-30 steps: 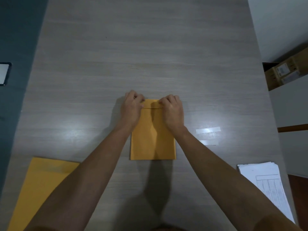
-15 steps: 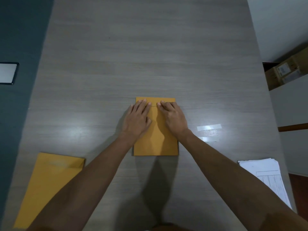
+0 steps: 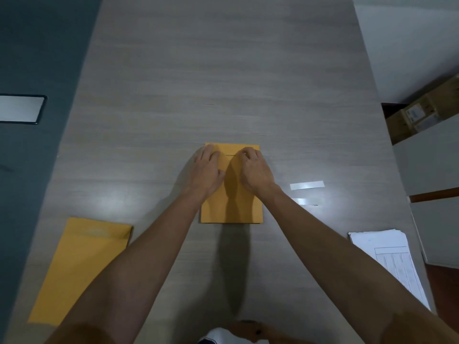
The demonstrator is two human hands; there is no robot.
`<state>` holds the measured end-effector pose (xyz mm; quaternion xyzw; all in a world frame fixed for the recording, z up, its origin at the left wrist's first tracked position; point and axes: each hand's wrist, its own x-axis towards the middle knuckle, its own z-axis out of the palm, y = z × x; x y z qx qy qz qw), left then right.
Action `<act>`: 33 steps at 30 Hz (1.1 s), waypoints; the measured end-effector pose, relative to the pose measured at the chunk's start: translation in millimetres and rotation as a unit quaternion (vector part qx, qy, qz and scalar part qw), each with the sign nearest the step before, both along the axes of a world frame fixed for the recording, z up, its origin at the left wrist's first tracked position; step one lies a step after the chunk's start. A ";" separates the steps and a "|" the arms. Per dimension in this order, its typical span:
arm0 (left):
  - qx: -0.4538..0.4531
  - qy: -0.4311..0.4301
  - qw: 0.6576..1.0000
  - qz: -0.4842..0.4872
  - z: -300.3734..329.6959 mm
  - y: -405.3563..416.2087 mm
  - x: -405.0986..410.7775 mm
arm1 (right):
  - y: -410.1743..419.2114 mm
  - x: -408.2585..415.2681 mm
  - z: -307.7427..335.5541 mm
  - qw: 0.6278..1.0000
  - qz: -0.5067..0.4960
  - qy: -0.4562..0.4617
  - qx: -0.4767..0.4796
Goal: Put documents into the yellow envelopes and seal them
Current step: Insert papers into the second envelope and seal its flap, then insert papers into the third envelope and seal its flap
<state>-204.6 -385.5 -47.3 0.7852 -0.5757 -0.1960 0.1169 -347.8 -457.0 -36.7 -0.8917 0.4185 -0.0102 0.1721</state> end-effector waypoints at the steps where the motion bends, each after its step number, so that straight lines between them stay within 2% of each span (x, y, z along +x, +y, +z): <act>1: -0.011 0.000 1.000 0.007 2.4 8.1 -0.9 | 6.2 -0.8 1.9 1.000 0.000 0.002 -0.008; 6: -0.048 -0.001 0.998 0.051 8.4 65.0 -0.9 | 49.4 -2.6 6.5 0.999 -0.020 0.003 -0.029; 14: -0.045 -0.033 0.977 0.205 11.8 169.8 4.4 | 135.7 -0.4 0.5 0.997 0.070 -0.008 -0.016; 19: -0.074 -0.069 0.923 0.372 5.6 229.7 29.9 | 166.2 3.9 -2.9 0.994 0.107 -0.008 -0.015; 22: 0.028 -0.031 0.883 0.467 2.0 258.4 44.7 | 177.7 4.1 -1.0 0.994 0.104 -0.018 -0.020; 24: 0.090 -0.018 0.880 0.465 -3.0 273.5 47.4 | 182.8 3.9 1.2 0.995 0.098 -0.029 -0.018; 26: 0.114 -0.022 0.899 0.423 -8.9 284.1 42.7 | 186.8 0.6 -0.3 0.995 0.094 -0.043 -0.017; 33: 0.089 -0.052 0.943 0.318 -9.7 299.6 -11.0 | 197.4 -21.5 -5.8 0.992 0.080 -0.094 -0.036</act>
